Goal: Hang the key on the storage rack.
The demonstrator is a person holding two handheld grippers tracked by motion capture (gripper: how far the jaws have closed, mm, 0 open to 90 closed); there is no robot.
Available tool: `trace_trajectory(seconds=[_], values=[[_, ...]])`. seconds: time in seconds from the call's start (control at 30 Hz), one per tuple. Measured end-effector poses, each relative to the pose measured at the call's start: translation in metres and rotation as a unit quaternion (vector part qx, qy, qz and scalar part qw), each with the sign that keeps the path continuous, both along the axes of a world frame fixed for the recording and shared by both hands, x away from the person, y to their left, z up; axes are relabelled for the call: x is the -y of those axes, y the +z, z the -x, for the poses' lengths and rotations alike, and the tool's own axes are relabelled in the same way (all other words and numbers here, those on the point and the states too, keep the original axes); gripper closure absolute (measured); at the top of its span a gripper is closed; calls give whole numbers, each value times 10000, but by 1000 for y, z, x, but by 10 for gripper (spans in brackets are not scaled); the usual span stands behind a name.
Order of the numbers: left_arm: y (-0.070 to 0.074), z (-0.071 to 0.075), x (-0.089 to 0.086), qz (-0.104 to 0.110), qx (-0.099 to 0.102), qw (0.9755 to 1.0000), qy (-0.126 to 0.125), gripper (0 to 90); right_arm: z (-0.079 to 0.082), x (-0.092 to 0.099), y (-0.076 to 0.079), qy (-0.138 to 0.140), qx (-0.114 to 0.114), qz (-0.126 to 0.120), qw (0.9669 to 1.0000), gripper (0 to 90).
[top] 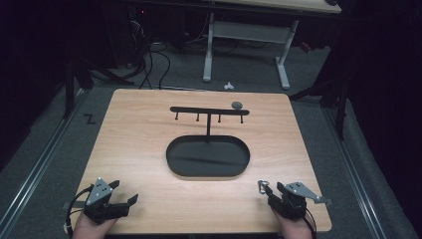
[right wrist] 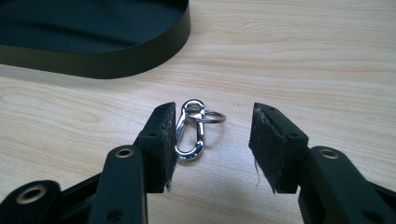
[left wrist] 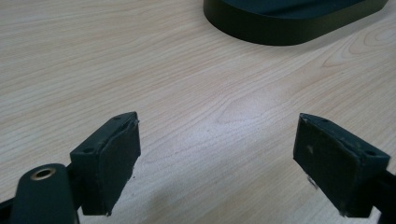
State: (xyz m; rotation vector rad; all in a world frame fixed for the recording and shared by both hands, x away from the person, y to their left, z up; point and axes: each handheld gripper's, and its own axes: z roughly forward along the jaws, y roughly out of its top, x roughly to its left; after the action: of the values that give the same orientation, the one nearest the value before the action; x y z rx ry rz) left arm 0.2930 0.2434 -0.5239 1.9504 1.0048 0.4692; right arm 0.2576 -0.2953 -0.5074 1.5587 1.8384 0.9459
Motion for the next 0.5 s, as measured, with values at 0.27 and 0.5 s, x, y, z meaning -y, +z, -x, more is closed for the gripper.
trace_trajectory(seconds=[0.27, 0.5], values=[[-1, -5, 7, -43, -20, 9999, -133, 153, 2, -2, -2, 50, -34, 52, 10000, 492], [-1, -5, 8, -47, -40, 9998, -185, 153, 4, 0, -1, 37, 0, 45, 10000, 488]])
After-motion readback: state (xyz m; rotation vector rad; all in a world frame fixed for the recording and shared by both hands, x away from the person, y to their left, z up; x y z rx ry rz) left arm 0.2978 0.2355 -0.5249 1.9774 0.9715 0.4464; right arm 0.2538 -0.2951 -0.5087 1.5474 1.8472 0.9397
